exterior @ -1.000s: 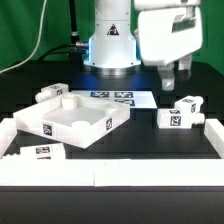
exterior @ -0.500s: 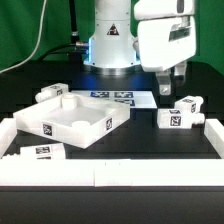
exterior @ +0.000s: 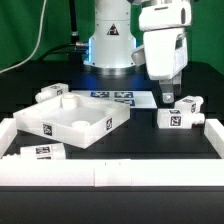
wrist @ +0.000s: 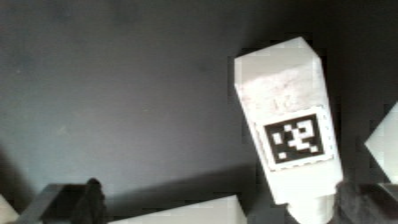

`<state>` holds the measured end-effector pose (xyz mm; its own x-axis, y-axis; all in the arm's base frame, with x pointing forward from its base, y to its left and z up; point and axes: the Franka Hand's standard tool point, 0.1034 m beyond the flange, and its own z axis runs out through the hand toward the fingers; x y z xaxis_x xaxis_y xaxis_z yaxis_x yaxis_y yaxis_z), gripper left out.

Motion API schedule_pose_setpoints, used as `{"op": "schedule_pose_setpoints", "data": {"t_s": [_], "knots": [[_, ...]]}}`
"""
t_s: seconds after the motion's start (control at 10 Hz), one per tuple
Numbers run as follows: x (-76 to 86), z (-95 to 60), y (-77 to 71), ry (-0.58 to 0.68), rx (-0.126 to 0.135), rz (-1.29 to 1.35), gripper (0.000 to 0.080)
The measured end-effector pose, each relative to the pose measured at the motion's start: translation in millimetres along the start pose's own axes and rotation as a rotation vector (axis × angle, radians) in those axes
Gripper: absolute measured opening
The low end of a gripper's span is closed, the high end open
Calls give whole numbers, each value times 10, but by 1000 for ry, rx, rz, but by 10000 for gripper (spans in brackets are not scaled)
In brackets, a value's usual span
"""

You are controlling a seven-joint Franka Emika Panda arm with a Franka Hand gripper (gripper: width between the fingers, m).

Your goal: Assemble one leg

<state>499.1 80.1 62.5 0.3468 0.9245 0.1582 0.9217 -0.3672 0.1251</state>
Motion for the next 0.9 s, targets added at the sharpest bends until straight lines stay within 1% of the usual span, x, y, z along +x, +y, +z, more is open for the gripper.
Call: {"op": "schedule_pose_setpoints", "data": {"t_s": [0.1, 0.2, 0.3, 0.4, 0.5, 0.6, 0.7, 0.9], "knots": [[-4, 25, -34, -1, 5, 10, 649], [-6, 115, -180, -8, 28, 40, 649], [-12, 194, -258, -16, 45, 41, 649], [-50, 262, -302, -23, 59, 45, 649], [-85, 297, -323, -27, 66, 49, 649], [-108, 348, -341, -20, 63, 52, 649], [-148, 406, -355, -18, 68, 59, 649], [-211, 440, -275, -17, 66, 67, 649]]}}
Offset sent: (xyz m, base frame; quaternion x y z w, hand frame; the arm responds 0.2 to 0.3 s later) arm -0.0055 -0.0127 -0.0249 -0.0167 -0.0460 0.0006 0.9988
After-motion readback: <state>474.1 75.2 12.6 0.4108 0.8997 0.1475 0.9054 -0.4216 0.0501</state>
